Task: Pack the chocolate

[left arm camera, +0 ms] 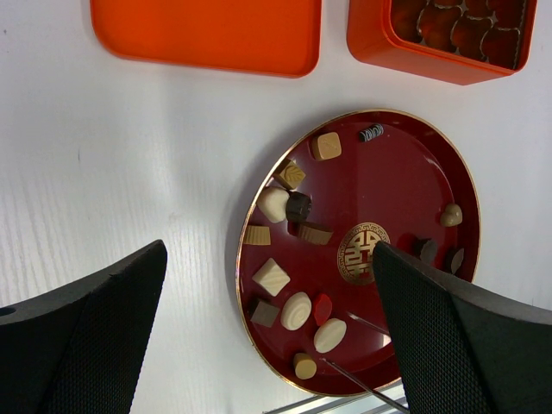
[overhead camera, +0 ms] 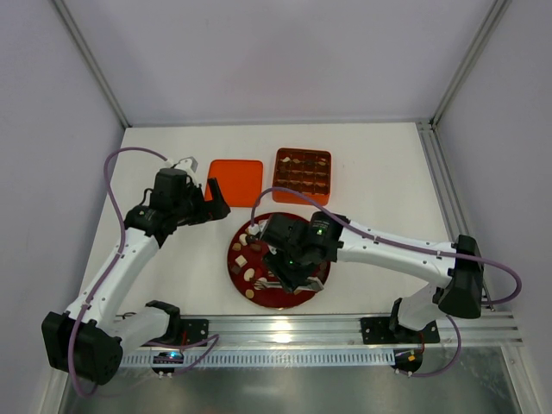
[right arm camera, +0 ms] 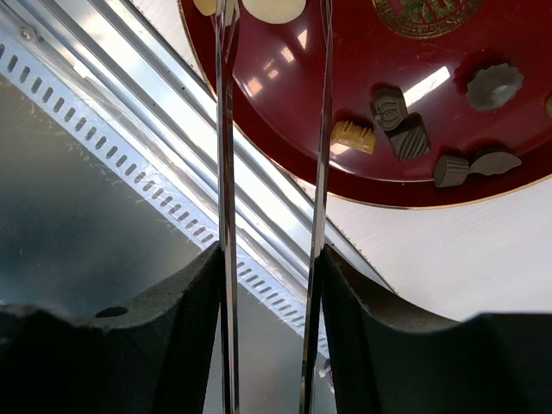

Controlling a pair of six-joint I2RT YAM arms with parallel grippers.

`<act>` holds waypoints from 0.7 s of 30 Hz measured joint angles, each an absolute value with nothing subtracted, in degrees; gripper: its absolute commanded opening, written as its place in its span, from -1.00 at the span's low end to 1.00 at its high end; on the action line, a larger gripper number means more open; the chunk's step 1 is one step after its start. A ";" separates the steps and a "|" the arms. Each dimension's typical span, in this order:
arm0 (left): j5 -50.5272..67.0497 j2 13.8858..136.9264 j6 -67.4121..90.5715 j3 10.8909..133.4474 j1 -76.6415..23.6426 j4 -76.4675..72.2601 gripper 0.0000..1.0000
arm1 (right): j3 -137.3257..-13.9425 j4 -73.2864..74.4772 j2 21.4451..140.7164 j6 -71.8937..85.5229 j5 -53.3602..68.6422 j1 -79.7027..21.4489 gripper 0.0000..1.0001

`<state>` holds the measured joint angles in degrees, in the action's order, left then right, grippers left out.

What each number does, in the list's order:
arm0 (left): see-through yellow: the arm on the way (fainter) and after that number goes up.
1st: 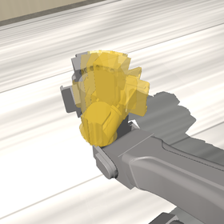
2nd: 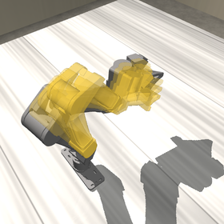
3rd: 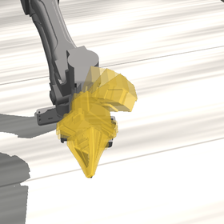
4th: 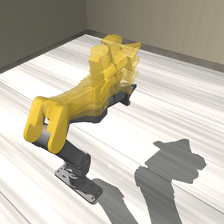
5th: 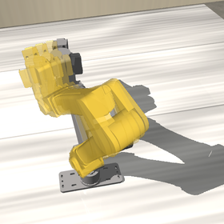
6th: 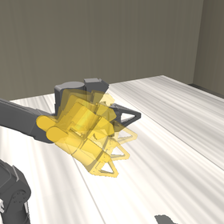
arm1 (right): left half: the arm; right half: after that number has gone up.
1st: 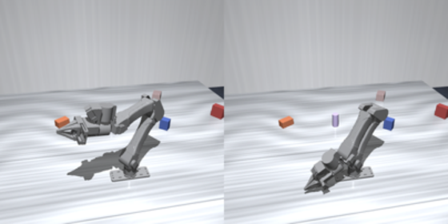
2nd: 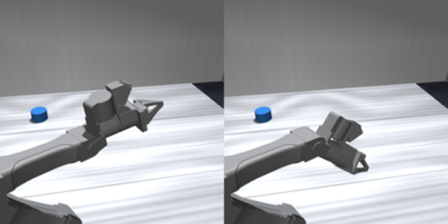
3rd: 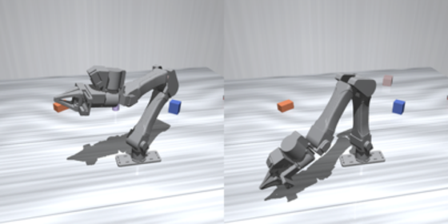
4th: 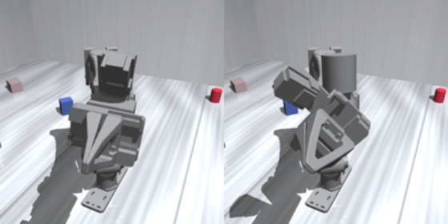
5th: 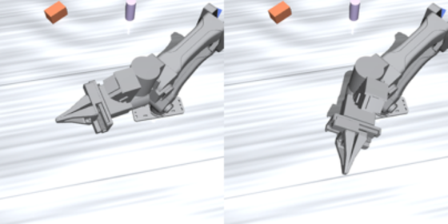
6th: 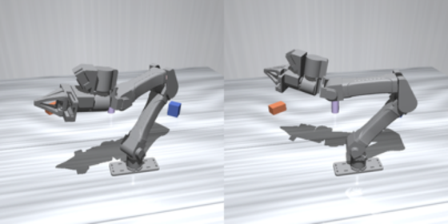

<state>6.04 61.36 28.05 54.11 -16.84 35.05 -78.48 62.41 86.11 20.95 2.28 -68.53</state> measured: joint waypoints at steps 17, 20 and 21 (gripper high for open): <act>6.04 61.36 28.05 54.11 -16.84 35.05 0.99 | -78.54 62.59 89.65 20.84 2.26 -69.49 -0.01; 6.07 61.36 28.05 54.11 -16.84 35.05 0.99 | -78.56 62.59 89.89 20.84 2.22 -69.60 -0.01; 6.04 61.36 28.05 54.11 -16.84 35.05 0.99 | -78.61 62.59 90.00 20.86 2.13 -69.60 -0.01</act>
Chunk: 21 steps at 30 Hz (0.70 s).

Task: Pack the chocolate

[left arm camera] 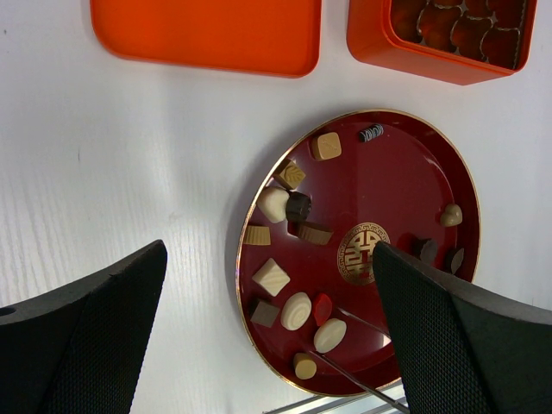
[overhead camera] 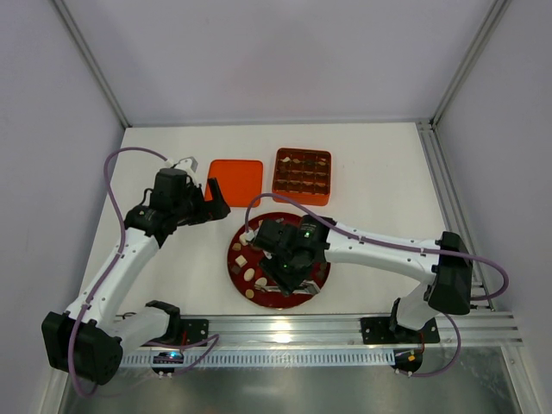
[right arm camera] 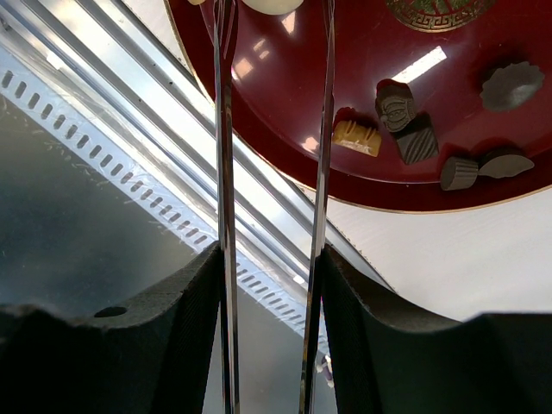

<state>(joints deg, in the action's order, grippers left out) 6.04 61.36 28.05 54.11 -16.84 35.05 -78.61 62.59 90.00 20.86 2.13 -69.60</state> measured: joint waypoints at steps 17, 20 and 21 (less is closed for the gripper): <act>6.07 61.36 28.05 54.11 -16.84 35.05 0.99 | -79.44 62.61 90.91 20.88 1.48 -69.71 -0.04; 6.07 61.36 28.05 54.11 -16.84 35.05 1.00 | -79.92 62.72 91.46 20.88 1.19 -69.97 -0.04; 6.07 61.36 28.05 54.11 -16.84 35.05 0.99 | -80.16 62.85 91.72 20.88 0.84 -70.08 -0.05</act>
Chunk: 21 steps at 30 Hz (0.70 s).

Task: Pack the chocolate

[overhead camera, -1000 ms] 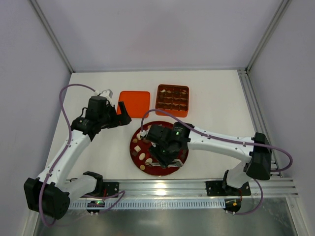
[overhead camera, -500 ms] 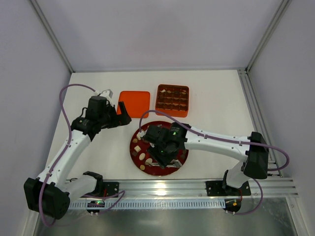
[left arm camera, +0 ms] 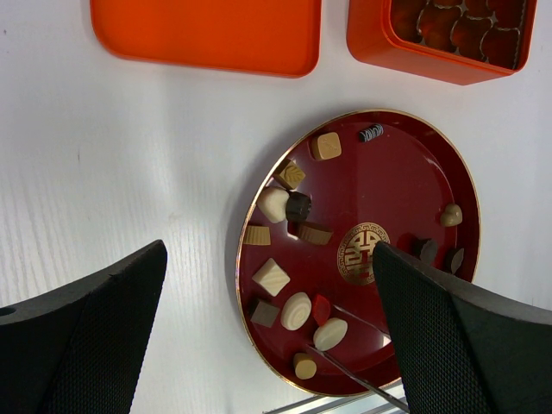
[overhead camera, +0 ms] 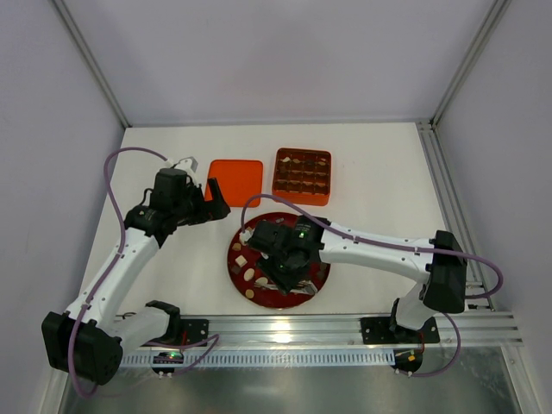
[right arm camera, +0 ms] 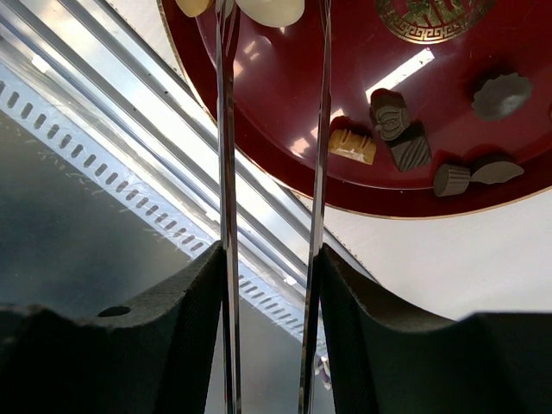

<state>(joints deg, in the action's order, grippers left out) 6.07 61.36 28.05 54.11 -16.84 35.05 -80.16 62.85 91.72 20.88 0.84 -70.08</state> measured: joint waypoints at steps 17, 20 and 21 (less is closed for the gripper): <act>6.07 61.36 28.05 54.11 -16.84 35.05 0.99 | -81.47 65.36 93.25 20.91 -3.22 -70.67 -0.10; 6.07 61.36 28.05 54.11 -16.84 35.05 0.99 | -81.49 65.73 93.25 20.91 -3.36 -70.67 -0.10; 6.07 61.36 28.05 54.11 -16.84 35.05 0.99 | -81.49 65.84 93.25 20.91 -3.36 -70.67 -0.10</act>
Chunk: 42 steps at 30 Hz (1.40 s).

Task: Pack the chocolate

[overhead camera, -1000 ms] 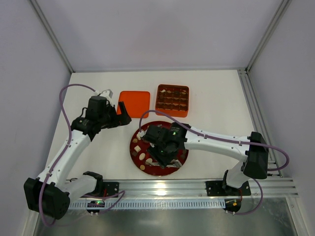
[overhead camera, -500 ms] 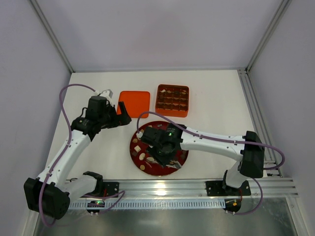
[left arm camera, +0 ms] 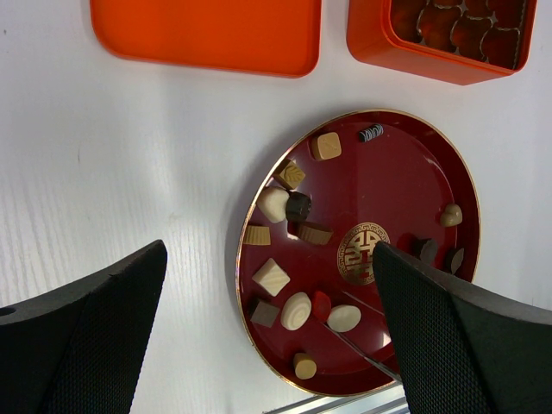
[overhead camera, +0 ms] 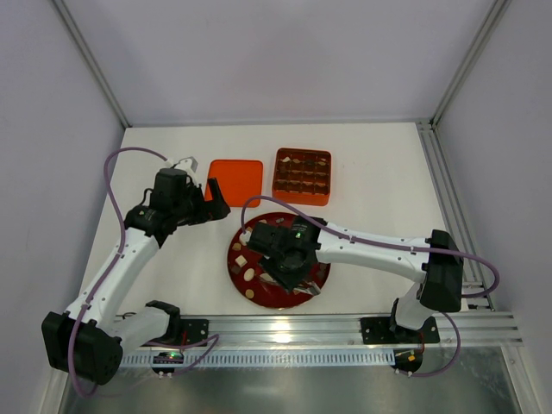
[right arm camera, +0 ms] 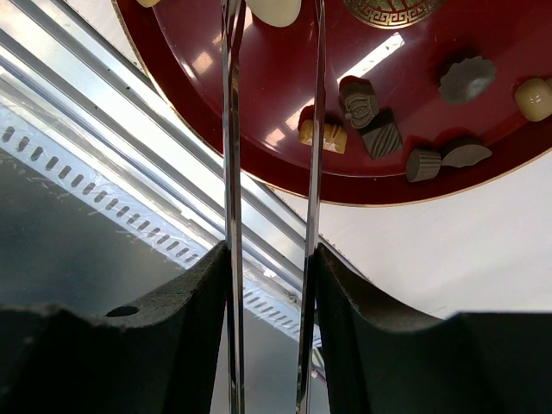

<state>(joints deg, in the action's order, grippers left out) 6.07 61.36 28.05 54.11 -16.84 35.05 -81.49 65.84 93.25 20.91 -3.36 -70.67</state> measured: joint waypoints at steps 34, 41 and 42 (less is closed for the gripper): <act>6.09 61.36 28.05 54.11 -16.84 35.05 0.99 | -83.37 69.04 91.50 20.05 -5.58 -69.56 -0.34; 6.09 61.36 28.05 54.11 -16.84 35.05 1.00 | -83.37 69.04 88.60 19.62 -6.07 -65.69 -0.35; 6.09 61.36 28.05 54.11 -16.84 35.05 0.99 | -83.37 69.01 88.27 19.51 -6.07 -64.86 -0.35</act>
